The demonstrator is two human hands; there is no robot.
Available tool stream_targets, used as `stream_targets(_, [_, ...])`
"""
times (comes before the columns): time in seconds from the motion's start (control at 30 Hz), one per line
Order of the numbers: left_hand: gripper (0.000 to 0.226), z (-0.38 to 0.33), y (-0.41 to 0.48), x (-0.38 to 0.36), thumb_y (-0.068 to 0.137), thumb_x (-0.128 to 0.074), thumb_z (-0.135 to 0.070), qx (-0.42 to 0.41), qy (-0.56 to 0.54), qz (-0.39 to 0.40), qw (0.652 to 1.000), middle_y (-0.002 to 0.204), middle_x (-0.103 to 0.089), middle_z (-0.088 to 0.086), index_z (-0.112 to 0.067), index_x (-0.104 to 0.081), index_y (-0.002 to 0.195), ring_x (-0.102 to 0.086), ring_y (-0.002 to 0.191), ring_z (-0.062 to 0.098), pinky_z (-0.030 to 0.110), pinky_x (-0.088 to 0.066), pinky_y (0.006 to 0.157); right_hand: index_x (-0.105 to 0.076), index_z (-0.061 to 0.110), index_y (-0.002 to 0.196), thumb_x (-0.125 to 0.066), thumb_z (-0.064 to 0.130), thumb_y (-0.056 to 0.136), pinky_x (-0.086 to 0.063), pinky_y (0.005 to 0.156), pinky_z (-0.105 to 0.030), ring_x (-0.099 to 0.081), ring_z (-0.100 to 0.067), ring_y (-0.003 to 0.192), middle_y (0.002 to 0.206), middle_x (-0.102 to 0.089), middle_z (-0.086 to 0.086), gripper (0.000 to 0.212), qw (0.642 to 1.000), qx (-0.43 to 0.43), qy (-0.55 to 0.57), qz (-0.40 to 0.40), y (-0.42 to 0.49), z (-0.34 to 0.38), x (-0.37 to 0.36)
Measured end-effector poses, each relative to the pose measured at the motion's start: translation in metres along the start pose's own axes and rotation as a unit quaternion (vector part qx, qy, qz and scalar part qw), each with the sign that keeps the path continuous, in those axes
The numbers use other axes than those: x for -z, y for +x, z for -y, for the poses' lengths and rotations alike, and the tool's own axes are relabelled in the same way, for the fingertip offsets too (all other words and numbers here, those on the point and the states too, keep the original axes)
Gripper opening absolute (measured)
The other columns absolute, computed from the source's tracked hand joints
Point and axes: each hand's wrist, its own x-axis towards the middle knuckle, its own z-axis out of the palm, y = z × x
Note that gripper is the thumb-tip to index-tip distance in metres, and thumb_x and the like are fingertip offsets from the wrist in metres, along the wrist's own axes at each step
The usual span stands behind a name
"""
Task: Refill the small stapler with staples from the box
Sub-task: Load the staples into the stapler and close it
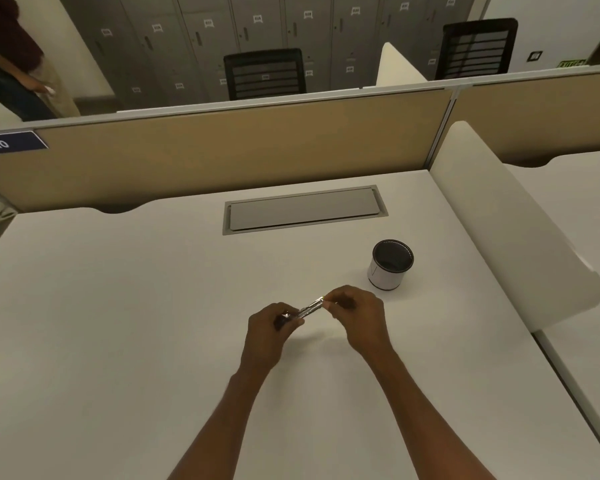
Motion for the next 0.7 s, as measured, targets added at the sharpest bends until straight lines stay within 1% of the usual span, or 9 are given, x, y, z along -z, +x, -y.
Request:
stream_targets(0.07, [0.010, -0.012, 0.003, 0.006, 0.083, -0.085, -0.015, -0.011, -0.003, 0.018, 1.000, 0.078, -0.075, -0.004, -0.018, -0.080, 0.091, -0.061, 0.066, 0.006, 0.015, -0.046, 0.064, -0.078, 0.015, 0.087, -0.077, 0.007, 0.083, -0.053, 0.074, -0.011, -0.071, -0.004, 0.078, 0.083, -0.076, 0.008, 0.009, 0.999, 0.041, -0.001, 0.012, 0.002, 0.010, 0.007])
stream_targets(0.17, [0.011, -0.030, 0.004, 0.014, 0.084, -0.085, -0.013, -0.038, 0.012, 0.042, 0.998, 0.082, -0.076, -0.004, -0.014, -0.081, 0.094, -0.062, 0.067, 0.002, 0.011, -0.045, 0.064, -0.077, 0.012, 0.094, -0.073, 0.003, 0.085, -0.054, 0.079, -0.012, -0.072, -0.004, 0.084, 0.090, -0.076, 0.008, 0.013, 0.995, 0.091, -0.019, 0.037, 0.003, 0.023, 0.015])
stream_targets(0.27, [0.011, -0.043, 0.004, 0.020, 0.084, -0.084, -0.015, -0.051, 0.033, 0.059, 0.996, 0.078, -0.074, -0.004, -0.016, -0.080, 0.094, -0.059, 0.064, 0.002, 0.013, -0.045, 0.062, -0.075, 0.017, 0.092, -0.073, 0.008, 0.086, -0.053, 0.076, -0.014, -0.068, -0.007, 0.082, 0.088, -0.074, 0.011, 0.011, 0.985, 0.138, -0.081, 0.064, 0.000, 0.032, 0.023])
stream_targets(0.33, [0.011, -0.050, 0.003, 0.023, 0.084, -0.084, -0.016, -0.058, 0.045, 0.067, 0.995, 0.078, -0.075, -0.005, -0.018, -0.080, 0.095, -0.061, 0.064, 0.003, 0.014, -0.047, 0.062, -0.073, 0.020, 0.091, -0.072, 0.014, 0.087, -0.053, 0.074, -0.020, -0.065, -0.008, 0.080, 0.087, -0.072, 0.009, 0.008, 0.975, 0.164, -0.129, 0.077, -0.002, 0.036, 0.026])
stream_targets(0.4, [0.013, -0.054, 0.001, 0.025, 0.084, -0.085, -0.017, -0.065, 0.055, 0.070, 0.994, 0.079, -0.076, -0.007, -0.018, -0.080, 0.095, -0.064, 0.067, 0.006, 0.017, -0.050, 0.063, -0.073, 0.021, 0.093, -0.071, 0.015, 0.089, -0.052, 0.074, -0.025, -0.063, -0.010, 0.081, 0.089, -0.070, 0.006, 0.008, 0.965, 0.196, -0.150, 0.091, -0.004, 0.038, 0.028])
stream_targets(0.43, [0.013, -0.056, 0.001, 0.026, 0.084, -0.085, -0.017, -0.069, 0.063, 0.071, 0.993, 0.080, -0.076, -0.007, -0.018, -0.080, 0.096, -0.065, 0.069, 0.007, 0.019, -0.051, 0.064, -0.073, 0.020, 0.094, -0.071, 0.013, 0.089, -0.051, 0.073, -0.025, -0.062, -0.012, 0.082, 0.089, -0.070, 0.005, 0.008, 0.960, 0.212, -0.154, 0.097, -0.004, 0.039, 0.028])
stream_targets(0.5, [0.013, -0.061, -0.001, 0.028, 0.083, -0.085, -0.019, -0.078, 0.076, 0.073, 0.991, 0.082, -0.076, -0.008, -0.018, -0.079, 0.096, -0.067, 0.072, 0.011, 0.023, -0.053, 0.066, -0.074, 0.018, 0.094, -0.071, 0.011, 0.089, -0.047, 0.073, -0.020, -0.061, -0.013, 0.084, 0.089, -0.071, 0.005, 0.009, 0.954, 0.234, -0.156, 0.107, -0.005, 0.040, 0.029])
stream_targets(0.6, [0.012, -0.067, -0.002, 0.030, 0.084, -0.084, -0.020, -0.088, 0.088, 0.077, 0.989, 0.083, -0.076, -0.008, -0.019, -0.079, 0.095, -0.067, 0.075, 0.011, 0.024, -0.054, 0.067, -0.076, 0.018, 0.093, -0.073, 0.012, 0.087, -0.044, 0.073, -0.011, -0.061, -0.008, 0.084, 0.090, -0.071, 0.006, 0.009, 0.951, 0.239, -0.155, 0.118, -0.005, 0.042, 0.031])
stream_targets(0.7, [0.012, -0.071, -0.003, 0.032, 0.084, -0.084, -0.022, -0.092, 0.095, 0.078, 0.988, 0.085, -0.077, -0.008, -0.020, -0.080, 0.096, -0.069, 0.077, 0.012, 0.024, -0.055, 0.068, -0.076, 0.017, 0.092, -0.075, 0.011, 0.086, -0.046, 0.075, -0.012, -0.061, -0.006, 0.085, 0.090, -0.072, 0.006, 0.009, 0.947, 0.253, -0.152, 0.128, -0.004, 0.042, 0.032])
